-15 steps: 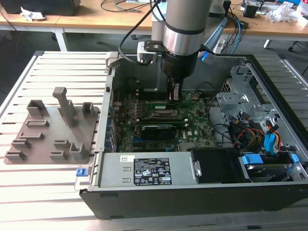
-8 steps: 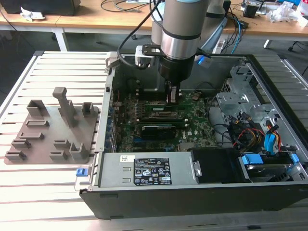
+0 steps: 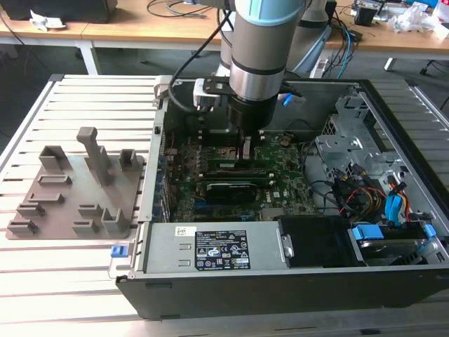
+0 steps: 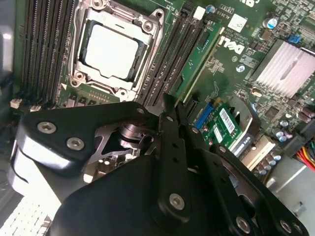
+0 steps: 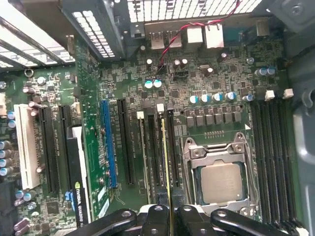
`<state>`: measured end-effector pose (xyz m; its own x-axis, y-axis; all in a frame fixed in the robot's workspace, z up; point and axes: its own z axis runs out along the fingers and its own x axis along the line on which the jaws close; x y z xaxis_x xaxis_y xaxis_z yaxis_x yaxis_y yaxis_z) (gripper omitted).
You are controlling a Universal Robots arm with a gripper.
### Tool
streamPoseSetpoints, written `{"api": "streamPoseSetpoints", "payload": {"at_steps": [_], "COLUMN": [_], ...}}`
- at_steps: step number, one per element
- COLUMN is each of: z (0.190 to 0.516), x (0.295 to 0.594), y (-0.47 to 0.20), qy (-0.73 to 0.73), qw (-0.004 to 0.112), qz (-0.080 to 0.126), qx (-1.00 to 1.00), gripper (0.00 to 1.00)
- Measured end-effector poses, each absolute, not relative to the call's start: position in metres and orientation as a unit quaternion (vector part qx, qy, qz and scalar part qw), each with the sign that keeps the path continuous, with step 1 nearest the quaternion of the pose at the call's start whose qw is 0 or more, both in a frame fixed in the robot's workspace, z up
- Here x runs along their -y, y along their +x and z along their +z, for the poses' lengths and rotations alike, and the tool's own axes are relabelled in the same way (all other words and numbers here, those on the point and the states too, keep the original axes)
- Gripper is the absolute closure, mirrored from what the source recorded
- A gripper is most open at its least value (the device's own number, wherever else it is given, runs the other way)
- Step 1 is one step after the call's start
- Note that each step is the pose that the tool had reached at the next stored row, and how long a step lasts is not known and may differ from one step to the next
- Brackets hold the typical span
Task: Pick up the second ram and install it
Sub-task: 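Insert the second ram into the second slot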
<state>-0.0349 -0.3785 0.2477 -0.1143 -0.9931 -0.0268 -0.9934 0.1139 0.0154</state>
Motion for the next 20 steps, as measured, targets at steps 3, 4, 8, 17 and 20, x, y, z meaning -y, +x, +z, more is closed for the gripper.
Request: {"api": "streamPoseSetpoints", "payload": {"at_steps": [3, 4, 8, 17, 20], "z": [0.242, 0.24, 0.235, 0.228, 0.226], "x": [0.378, 0.378, 0.378, 0.378, 0.378], "y": [-0.04, -0.04, -0.039, -0.037, -0.038], "qy": [-0.666, -0.667, -0.669, -0.678, -0.678], "qw": [0.009, 0.011, 0.011, 0.008, 0.008], "qz": [0.02, 0.022, 0.021, 0.02, 0.02], "qx": [-0.746, -0.745, -0.743, -0.735, -0.735], "gripper": [0.86, 0.86, 0.86, 0.86, 0.86]}}
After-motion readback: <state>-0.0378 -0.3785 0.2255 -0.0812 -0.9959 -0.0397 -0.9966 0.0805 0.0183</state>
